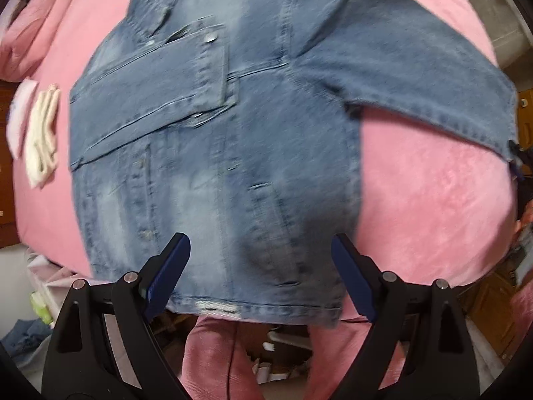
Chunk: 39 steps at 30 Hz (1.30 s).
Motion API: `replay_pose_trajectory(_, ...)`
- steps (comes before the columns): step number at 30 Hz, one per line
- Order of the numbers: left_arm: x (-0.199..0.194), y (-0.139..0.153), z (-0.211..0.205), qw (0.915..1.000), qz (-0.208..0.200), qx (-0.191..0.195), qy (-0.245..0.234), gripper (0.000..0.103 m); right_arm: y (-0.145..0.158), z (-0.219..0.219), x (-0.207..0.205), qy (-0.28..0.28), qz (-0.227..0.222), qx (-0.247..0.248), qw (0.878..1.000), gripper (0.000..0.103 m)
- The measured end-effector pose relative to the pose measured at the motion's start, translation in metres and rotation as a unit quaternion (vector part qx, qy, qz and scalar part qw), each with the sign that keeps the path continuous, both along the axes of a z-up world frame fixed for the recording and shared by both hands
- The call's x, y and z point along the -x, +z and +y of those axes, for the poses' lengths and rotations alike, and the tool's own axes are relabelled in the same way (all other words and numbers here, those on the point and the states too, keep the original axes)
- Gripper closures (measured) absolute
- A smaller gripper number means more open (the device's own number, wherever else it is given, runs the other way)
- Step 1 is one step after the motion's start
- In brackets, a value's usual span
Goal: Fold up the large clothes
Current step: 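Grasp the other sleeve cuff with the right tool and lift it, then fold the held sleeve across the jacket front with the right tool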
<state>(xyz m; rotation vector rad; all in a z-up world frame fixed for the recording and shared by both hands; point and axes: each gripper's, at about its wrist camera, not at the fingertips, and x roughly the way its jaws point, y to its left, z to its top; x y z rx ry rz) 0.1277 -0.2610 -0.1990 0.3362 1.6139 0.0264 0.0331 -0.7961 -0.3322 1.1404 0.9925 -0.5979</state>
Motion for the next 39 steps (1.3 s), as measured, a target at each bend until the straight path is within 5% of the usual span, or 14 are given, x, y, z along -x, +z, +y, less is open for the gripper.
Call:
replay_pose_trajectory(2,0.002,-0.001,0.006,0.9999,-0.001,-0.017,-0.001,0.018,-0.003,-0.005,0.000,0.016,-0.028,-0.006,0.999,0.087)
replay_pose_trajectory(10,-0.003,-0.004,0.022,0.9992,-0.003,-0.033,0.023,0.018,0.016,0.006,0.004,0.008,-0.058,0.022,0.998,0.090)
replay_pose_trajectory(17,-0.023,0.000,0.017,0.9978,-0.041,-0.032,0.042,0.018,0.083,0.026,0.003,0.007,-0.138,0.043,0.989,0.091)
replay_pose_trajectory(21,-0.035,0.005,0.020,0.9938,-0.071,-0.076,0.038,0.018,0.123,0.056,-0.011,0.051,-0.168,0.050,0.983,0.091)
replay_pose_trajectory(27,-0.043,0.028,0.057,0.9913,-0.115,-0.033,0.055,0.018,0.161,0.128,-0.053,0.131,-0.197,0.059,0.970,0.091)
replay_pose_trajectory(35,-0.035,0.074,0.167,0.9790,-0.186,0.035,0.076,0.018,0.185,0.276,-0.156,0.292,-0.189,0.117,0.930,0.091)
replay_pose_trajectory(39,-0.032,0.084,0.227,0.9746,-0.212,0.033,0.063,0.018,0.180,0.375,-0.213,0.401,-0.148,0.190,0.884,0.091)
